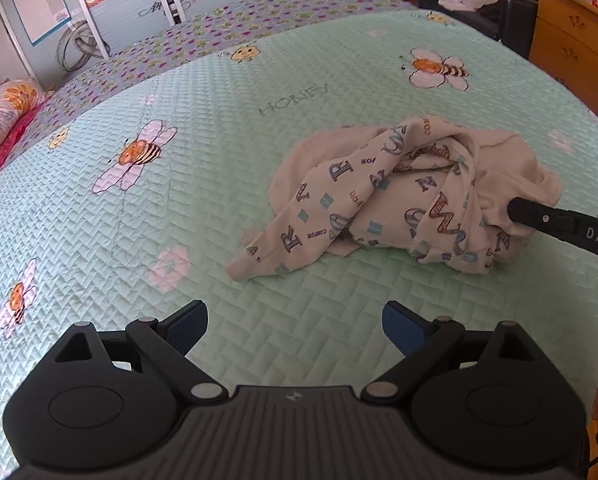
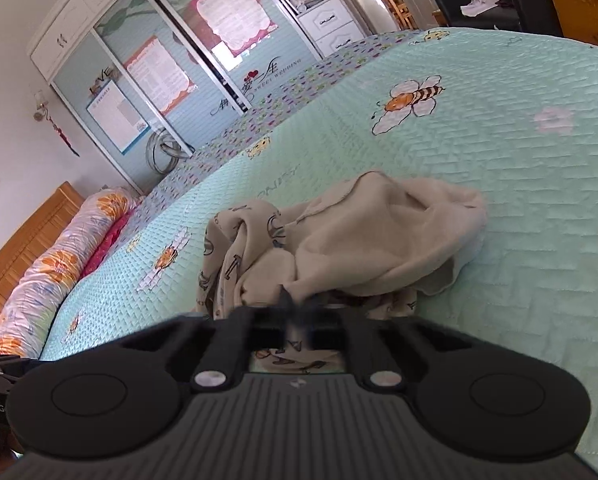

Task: Fold clothes
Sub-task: 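Grasp the garment edge with the right gripper while the left gripper grasps another edge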

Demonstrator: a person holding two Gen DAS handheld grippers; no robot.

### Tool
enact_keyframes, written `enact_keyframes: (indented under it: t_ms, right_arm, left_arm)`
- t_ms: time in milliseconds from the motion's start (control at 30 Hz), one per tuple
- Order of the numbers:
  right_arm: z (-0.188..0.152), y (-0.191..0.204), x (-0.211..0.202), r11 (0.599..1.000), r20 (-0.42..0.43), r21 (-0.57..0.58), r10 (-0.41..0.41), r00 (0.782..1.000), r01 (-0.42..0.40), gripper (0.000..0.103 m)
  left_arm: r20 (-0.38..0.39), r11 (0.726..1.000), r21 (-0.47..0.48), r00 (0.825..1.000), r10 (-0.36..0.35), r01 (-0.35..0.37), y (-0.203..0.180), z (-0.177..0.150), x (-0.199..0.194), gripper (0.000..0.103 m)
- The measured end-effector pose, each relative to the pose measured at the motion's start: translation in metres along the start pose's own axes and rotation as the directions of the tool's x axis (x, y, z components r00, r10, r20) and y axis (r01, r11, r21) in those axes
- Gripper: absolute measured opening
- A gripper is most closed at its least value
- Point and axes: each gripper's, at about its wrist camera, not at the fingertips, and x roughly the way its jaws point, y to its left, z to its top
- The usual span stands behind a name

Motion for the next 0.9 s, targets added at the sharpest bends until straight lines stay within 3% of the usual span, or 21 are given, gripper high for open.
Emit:
enact_keyframes:
  t_ms: [233, 333, 433, 633, 767, 900]
  right_arm:
    - [0.002, -0.002, -0.03, 0.978, 0.096, -0.103, -0.172, 0.98, 0.182, 0.0]
    - [0.002, -0.009, -0.035, 0.984, 0.097, -0.077, -0.151, 0.984, 0.159, 0.0]
    - [0.002, -0.013, -0.035, 0.991, 0.087, -0.05, -0.122, 0.989, 0.127, 0.0]
    - [0.004, -0.014, -0.032, 0.996, 0.076, -0.021, -0.081, 0.994, 0.082, 0.001]
    - [0.004, -0.014, -0.032, 0.997, 0.08, -0.021, -0.075, 0.994, 0.077, 0.001]
    - [0.003, -0.013, -0.031, 0.997, 0.081, -0.017, -0.073, 0.994, 0.075, 0.001]
  left_arm:
    - [0.13, 0.997, 0.069, 0.99, -0.05, 0.041, 0.003, -0.002, 0.003, 0.097]
    - [0.14, 0.986, 0.166, 0.989, -0.045, 0.021, -0.013, 0.004, 0.014, 0.097]
    - [0.16, 0.968, 0.247, 0.983, -0.096, 0.054, -0.025, 0.009, 0.02, 0.095]
    - [0.219, 0.943, 0.321, 0.962, -0.162, 0.086, -0.037, 0.01, 0.03, 0.087]
    - [0.222, 0.915, 0.385, 0.951, -0.217, 0.119, -0.046, 0.007, 0.038, 0.071]
    - [0.219, 0.915, 0.383, 0.949, -0.226, 0.129, -0.05, 0.01, 0.048, 0.06]
